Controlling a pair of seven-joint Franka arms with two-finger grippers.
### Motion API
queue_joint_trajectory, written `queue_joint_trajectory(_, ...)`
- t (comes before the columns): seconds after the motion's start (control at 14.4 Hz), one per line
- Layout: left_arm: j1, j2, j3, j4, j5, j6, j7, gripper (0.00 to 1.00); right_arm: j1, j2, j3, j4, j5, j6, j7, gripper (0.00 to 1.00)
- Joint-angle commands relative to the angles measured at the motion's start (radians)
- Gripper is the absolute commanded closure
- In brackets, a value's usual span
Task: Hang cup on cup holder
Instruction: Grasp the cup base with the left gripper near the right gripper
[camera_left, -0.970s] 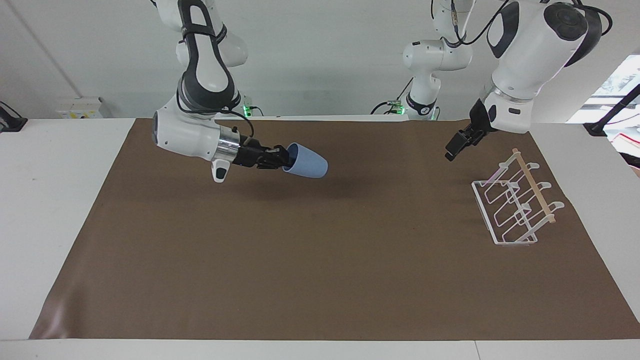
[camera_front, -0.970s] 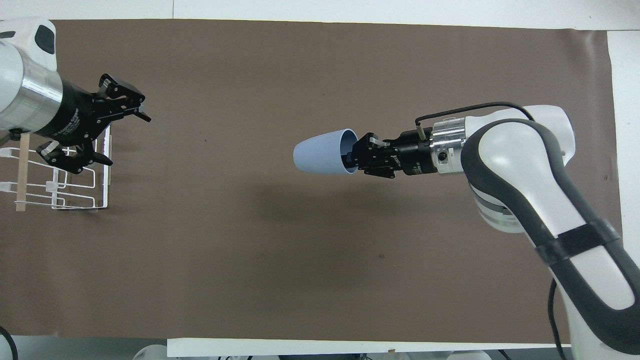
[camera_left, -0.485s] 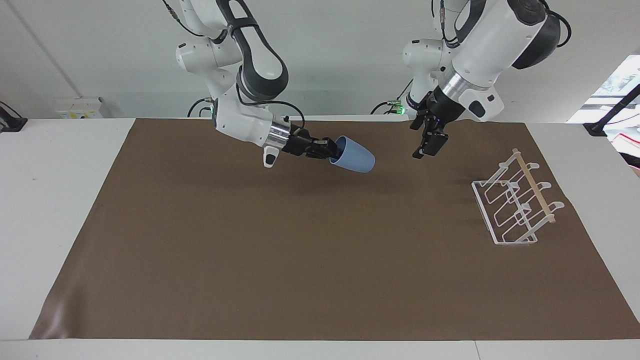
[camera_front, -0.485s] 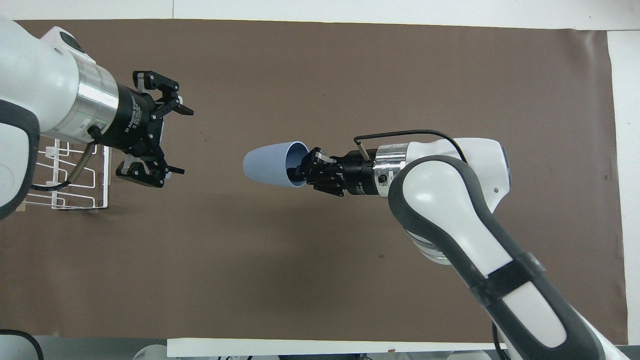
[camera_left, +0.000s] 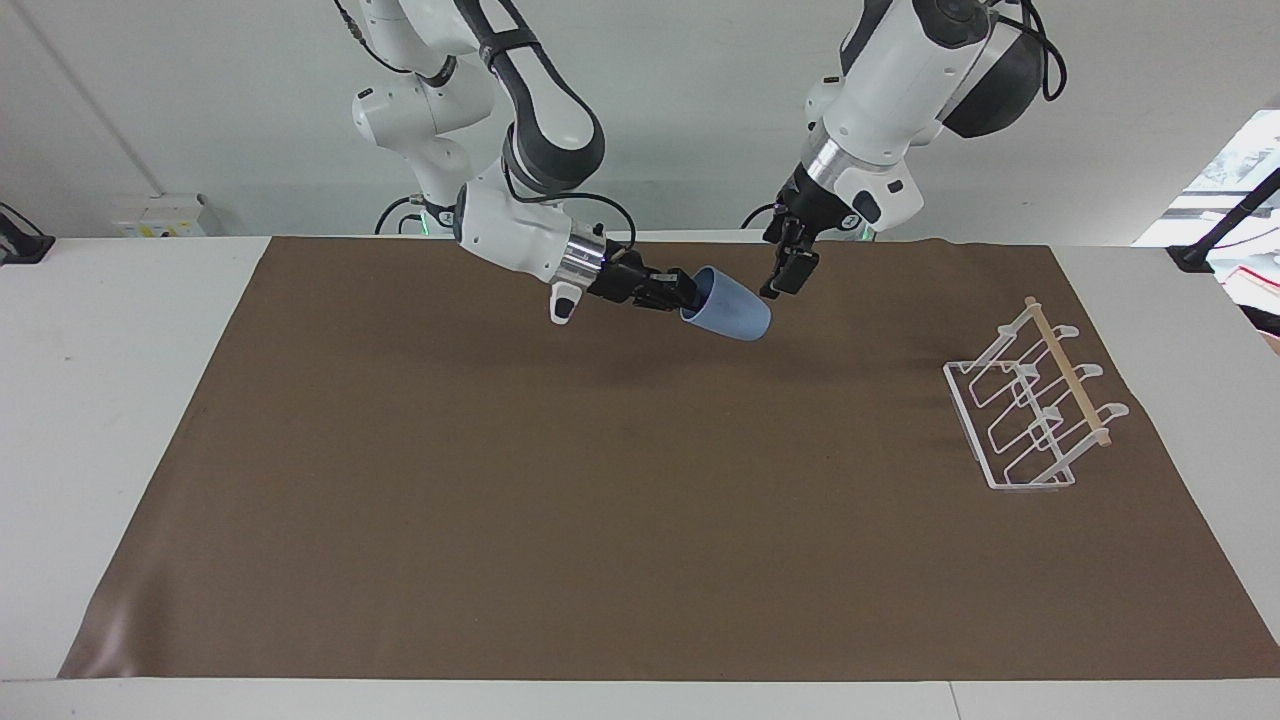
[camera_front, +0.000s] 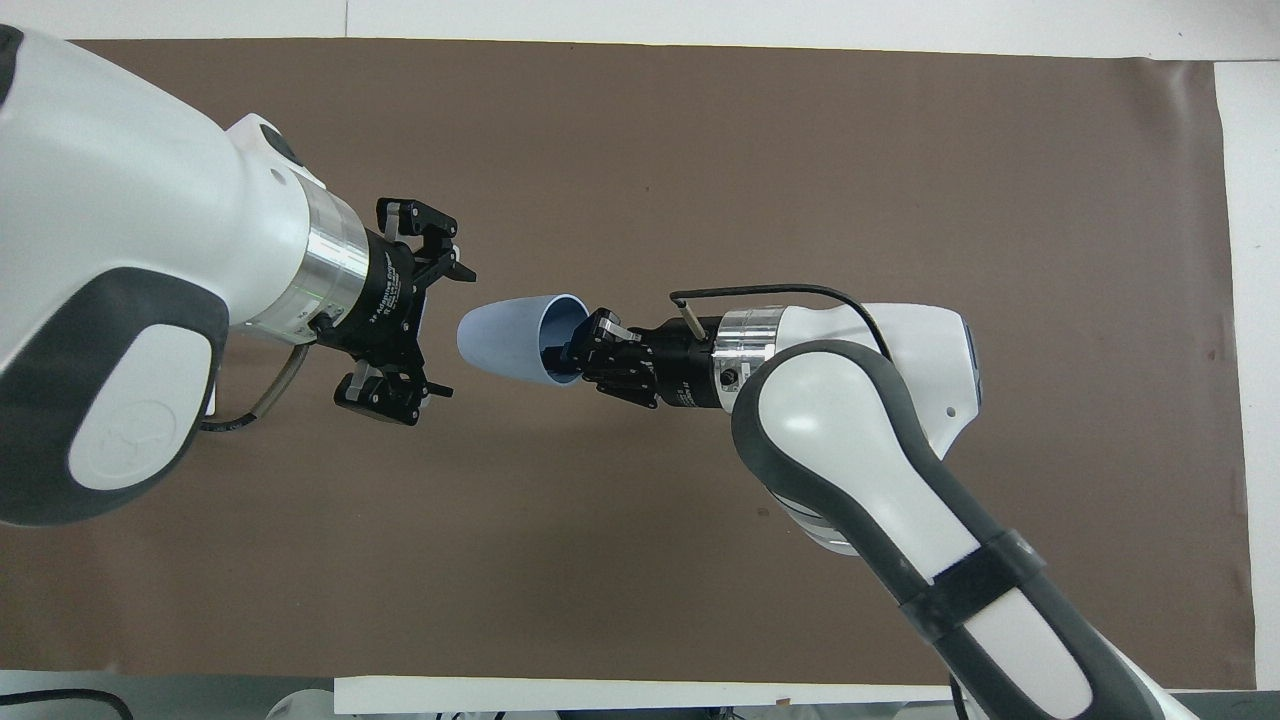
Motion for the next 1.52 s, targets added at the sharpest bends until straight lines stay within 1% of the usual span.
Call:
queue_joint_trajectory(0.0, -0.034, -0.039, 0.007, -0.103, -0.015, 0.062, -0.026, 0.00, -0.002, -0.017, -0.001, -0.014, 0.028, 0.008, 0.004, 1.00)
queue_joint_trajectory(0.07, -0.036, -0.038, 0.007, -0.126, -0.015, 0.100, -0.040, 0.00, 0.000, -0.017, -0.001, -0.013, 0.027, 0.008, 0.004, 1.00)
queue_joint_trajectory(0.42, -0.039, 0.002, 0.006, -0.133, -0.030, 0.184, -0.042, 0.00, 0.005, -0.017, 0.001, -0.011, 0.028, 0.006, 0.003, 1.00)
queue_joint_trajectory(0.62, -0.064, 0.019, 0.006, -0.136, -0.030, 0.235, -0.035, 0.00, 0.015, -0.018, -0.001, -0.011, 0.028, 0.008, 0.004, 1.00)
queue_joint_trajectory(0.83, -0.091, 0.019, 0.006, -0.192, -0.029, 0.272, -0.017, 0.00, 0.015, -0.018, -0.001, -0.011, 0.028, 0.006, 0.003, 1.00)
queue_joint_trajectory(1.11, -0.093, 0.019, 0.006, -0.205, -0.029, 0.278, 0.011, 0.07, 0.015, -0.017, -0.001, -0.011, 0.028, 0.006, 0.003, 1.00)
queue_joint_trajectory(1.18, -0.099, 0.019, 0.006, -0.205, -0.027, 0.277, 0.012, 0.22, 0.015, -0.017, -0.001, -0.011, 0.028, 0.006, 0.003, 1.00)
queue_joint_trajectory(1.25, -0.099, 0.019, 0.006, -0.205, -0.027, 0.275, 0.012, 0.57, 0.015, -0.017, -0.001, -0.011, 0.028, 0.006, 0.001, 1.00)
queue_joint_trajectory(1.32, -0.100, 0.019, 0.006, -0.203, -0.027, 0.274, 0.017, 0.87, 0.015, -0.017, -0.001, -0.011, 0.028, 0.006, 0.003, 1.00)
queue_joint_trajectory(1.39, -0.108, 0.019, 0.006, -0.199, -0.027, 0.274, 0.030, 0.96, 0.014, -0.017, -0.001, -0.011, 0.028, 0.006, 0.003, 1.00)
queue_joint_trajectory(1.45, -0.110, 0.021, 0.006, -0.197, -0.027, 0.275, 0.052, 1.00, 0.014, -0.017, -0.001, -0.008, 0.028, 0.006, 0.003, 1.00)
